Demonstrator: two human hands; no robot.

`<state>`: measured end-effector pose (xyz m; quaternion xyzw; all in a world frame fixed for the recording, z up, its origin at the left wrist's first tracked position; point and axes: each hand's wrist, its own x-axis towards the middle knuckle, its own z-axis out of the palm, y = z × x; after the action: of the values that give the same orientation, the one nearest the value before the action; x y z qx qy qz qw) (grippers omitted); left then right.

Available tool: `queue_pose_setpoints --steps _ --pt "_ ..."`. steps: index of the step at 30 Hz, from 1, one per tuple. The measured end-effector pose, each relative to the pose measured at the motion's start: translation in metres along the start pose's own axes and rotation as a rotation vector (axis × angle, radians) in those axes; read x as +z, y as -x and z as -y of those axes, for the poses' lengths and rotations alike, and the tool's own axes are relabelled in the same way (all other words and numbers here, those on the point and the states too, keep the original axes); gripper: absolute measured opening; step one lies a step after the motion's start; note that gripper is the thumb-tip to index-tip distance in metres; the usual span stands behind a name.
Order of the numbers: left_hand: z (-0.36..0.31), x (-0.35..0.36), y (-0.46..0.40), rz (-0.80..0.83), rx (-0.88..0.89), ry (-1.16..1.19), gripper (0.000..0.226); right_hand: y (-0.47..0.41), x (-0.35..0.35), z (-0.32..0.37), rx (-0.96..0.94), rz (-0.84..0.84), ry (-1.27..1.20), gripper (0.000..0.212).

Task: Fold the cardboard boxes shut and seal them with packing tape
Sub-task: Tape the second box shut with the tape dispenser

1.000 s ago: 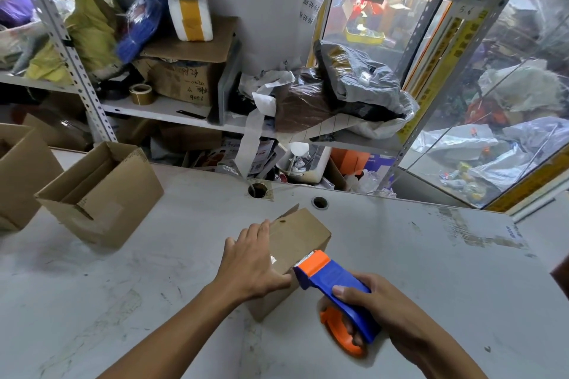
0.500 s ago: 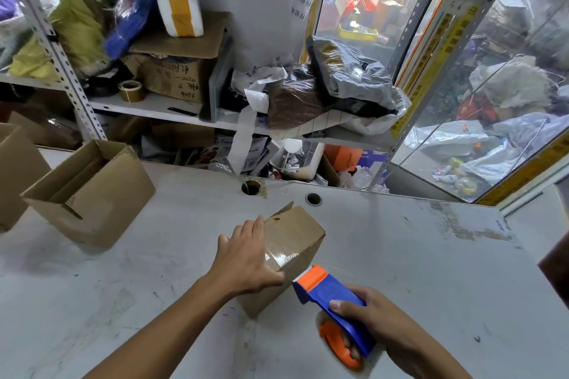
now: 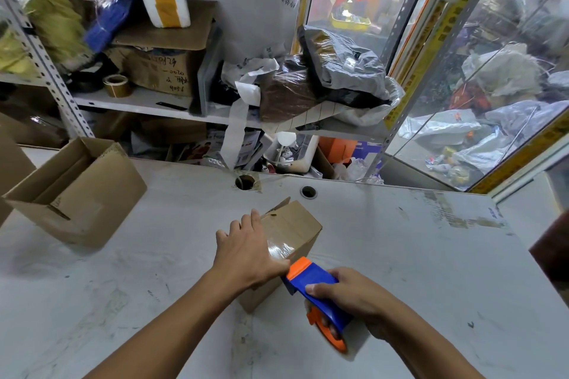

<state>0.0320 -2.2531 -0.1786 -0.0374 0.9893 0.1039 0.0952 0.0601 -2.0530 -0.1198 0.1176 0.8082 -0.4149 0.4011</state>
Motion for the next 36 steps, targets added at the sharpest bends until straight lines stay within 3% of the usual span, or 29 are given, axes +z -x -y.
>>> queue_pose_setpoints --steps 2,4,6,8,14,19,22,24,26,28,31,36 --pt "0.000 0.001 0.001 -0.024 0.018 0.004 0.130 -0.012 0.006 0.000 0.090 -0.018 0.114 0.036" --pt "0.001 0.003 0.002 -0.050 0.028 -0.002 0.128 -0.015 0.020 -0.006 0.189 0.030 0.315 0.023" --pt "0.002 0.004 0.009 -0.028 0.022 0.013 0.126 -0.021 0.040 -0.023 0.234 0.063 0.430 0.032" --pt "-0.001 -0.001 0.006 -0.039 -0.001 -0.013 0.126 -0.034 0.047 -0.025 0.223 0.026 0.321 0.046" --pt "-0.020 -0.003 0.001 -0.042 0.106 -0.116 0.117 -0.032 0.031 0.005 0.153 0.021 0.073 0.030" --pt "-0.019 -0.002 -0.001 0.039 0.073 -0.055 0.117 0.003 0.000 -0.007 0.028 -0.015 0.134 0.023" --pt "-0.013 -0.021 -0.006 0.059 0.092 0.173 0.112 0.037 -0.037 -0.006 -0.118 -0.053 0.124 0.018" --pt "-0.008 -0.046 -0.012 0.109 0.114 0.536 0.083 0.059 -0.056 0.006 -0.228 -0.060 0.044 0.021" --pt "-0.003 -0.067 -0.019 0.421 0.148 0.979 0.061 0.067 -0.065 0.020 -0.322 -0.026 -0.019 0.025" --pt "0.002 -0.078 -0.024 0.674 0.163 1.219 0.054 0.064 -0.063 0.035 -0.392 -0.009 -0.001 0.027" --pt "0.014 -0.084 -0.036 0.669 0.141 1.309 0.032 0.049 -0.054 0.049 -0.466 -0.010 -0.007 0.041" --pt "0.029 -0.086 -0.047 0.646 0.132 1.341 0.012 0.032 -0.045 0.059 -0.512 0.022 -0.044 0.040"
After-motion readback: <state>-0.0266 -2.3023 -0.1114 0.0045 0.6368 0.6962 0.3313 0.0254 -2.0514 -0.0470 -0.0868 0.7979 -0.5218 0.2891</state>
